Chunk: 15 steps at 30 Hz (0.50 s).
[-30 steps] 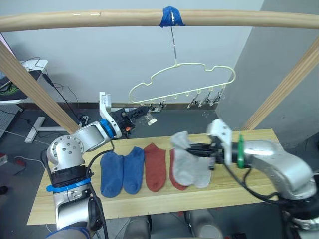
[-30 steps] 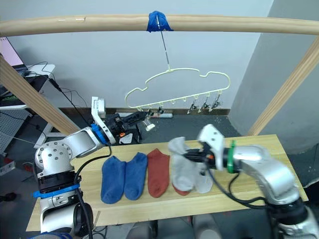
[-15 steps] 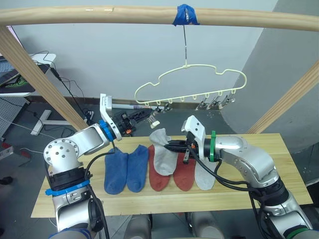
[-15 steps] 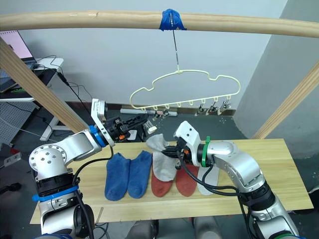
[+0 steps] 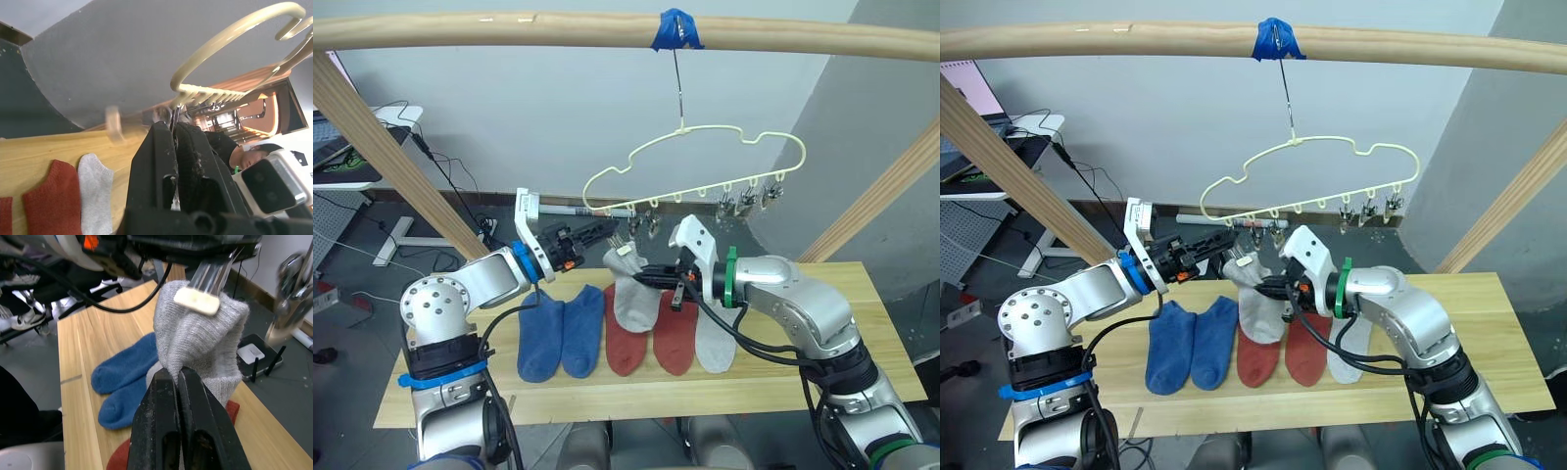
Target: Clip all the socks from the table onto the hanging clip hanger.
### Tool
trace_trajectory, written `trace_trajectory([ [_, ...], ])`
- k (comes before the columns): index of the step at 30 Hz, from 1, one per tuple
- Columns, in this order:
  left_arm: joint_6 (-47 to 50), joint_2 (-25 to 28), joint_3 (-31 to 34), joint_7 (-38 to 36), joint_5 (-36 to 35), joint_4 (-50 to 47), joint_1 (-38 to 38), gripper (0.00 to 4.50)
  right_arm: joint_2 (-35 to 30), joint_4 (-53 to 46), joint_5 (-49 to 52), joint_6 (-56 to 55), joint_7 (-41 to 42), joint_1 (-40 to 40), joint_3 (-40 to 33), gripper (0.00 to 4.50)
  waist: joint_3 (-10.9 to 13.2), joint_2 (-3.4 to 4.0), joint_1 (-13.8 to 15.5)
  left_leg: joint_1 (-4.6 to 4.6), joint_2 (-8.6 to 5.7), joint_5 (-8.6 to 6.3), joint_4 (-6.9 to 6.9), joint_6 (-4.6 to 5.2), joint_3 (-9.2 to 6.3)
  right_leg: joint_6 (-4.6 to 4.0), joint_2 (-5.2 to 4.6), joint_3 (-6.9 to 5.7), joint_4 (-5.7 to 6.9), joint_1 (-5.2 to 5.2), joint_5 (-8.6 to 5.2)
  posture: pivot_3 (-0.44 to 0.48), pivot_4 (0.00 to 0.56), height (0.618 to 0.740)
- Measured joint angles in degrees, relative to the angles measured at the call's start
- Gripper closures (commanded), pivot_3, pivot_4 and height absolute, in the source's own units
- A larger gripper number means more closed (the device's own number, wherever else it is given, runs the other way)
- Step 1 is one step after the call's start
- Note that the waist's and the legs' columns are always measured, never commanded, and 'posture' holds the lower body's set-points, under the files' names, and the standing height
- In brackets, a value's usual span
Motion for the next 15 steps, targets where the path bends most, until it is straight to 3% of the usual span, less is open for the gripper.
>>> trace_trajectory([
  [4,-1.16,0.6,-1.4,-1.46,0.3,-0.89,0.8,4.5,0.25,0.09,0.03,0.08,-0.58,-0.02,-0.09,4.49,0.0,0.0,0.0,-0.01,0.0,0.0,0.0,0.0,0.0,0.0,-0.01,0.0,-0.01,-0.01,0.0,-0.096,0.201,0.74],
  [7,-2.76,1.26,-2.55,-2.79,1.04,-2.63,1.69,3.68,0.33,0.52,-0.06,0.04,-0.67,-0.04,-0.08,4.5,0.0,0.0,0.03,-0.01,0.0,0.0,0.0,0.0,0.0,0.0,-0.01,0.0,0.0,-0.01,0.0,-0.089,0.202,0.74],
  [9,-3.61,1.33,-2.55,-3.48,0.89,-2.9,1.87,2.89,0.42,1.16,-0.29,-0.11,-0.69,-0.11,-0.08,4.5,0.0,0.0,0.04,-0.01,0.0,0.0,0.01,0.0,0.0,0.0,-0.01,0.0,0.0,-0.01,0.0,-0.085,0.203,0.74],
  [15,-4.56,2.12,-2.55,-3.62,0.6,-2.91,2.03,1.3,0.64,2.36,-0.65,-0.39,-0.67,-0.41,-0.08,4.5,0.0,0.0,0.03,-0.01,0.0,0.0,0.0,0.0,0.0,0.0,0.0,0.0,0.0,-0.01,0.0,-0.077,0.204,0.74],
])
